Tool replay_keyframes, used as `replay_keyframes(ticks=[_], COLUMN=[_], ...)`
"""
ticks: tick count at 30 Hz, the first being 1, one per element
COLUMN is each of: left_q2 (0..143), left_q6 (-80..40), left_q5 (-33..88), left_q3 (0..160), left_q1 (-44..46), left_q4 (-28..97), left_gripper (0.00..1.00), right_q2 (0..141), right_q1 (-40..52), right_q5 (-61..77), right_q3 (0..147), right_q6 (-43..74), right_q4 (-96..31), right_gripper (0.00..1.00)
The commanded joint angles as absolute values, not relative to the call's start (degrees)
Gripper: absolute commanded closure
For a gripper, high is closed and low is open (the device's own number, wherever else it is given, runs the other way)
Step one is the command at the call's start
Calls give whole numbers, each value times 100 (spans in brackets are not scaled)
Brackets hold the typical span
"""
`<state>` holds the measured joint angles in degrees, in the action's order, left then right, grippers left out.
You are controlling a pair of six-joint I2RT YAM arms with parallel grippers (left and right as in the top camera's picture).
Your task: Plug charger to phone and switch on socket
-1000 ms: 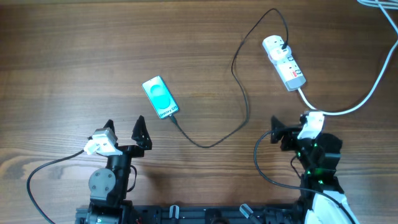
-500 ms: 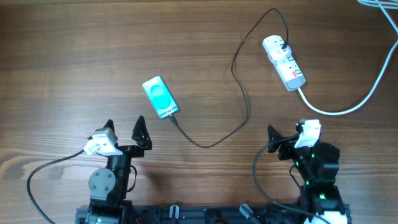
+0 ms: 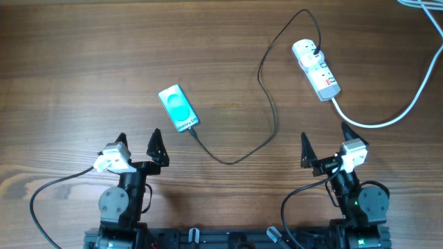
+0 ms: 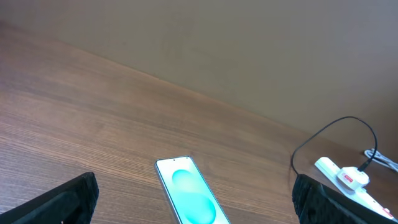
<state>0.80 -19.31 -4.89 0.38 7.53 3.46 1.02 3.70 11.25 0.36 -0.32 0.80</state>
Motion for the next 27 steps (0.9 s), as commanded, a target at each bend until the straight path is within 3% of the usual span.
replay_keyframes(ticks=[1,27], left_q2=[32,38], left_q6=[-1822,-1822], left_q5=[-587,-587], left_q3=[32,32], left_q1=[727,727], left_q4=[368,368], left_gripper=[0,0], right_q2=[78,130], right_q1=[401,401], right_q5=[1024,1024], right_q3=[32,32], right_q6=[-113,-113], right_q4=[73,75], right_gripper=[0,0])
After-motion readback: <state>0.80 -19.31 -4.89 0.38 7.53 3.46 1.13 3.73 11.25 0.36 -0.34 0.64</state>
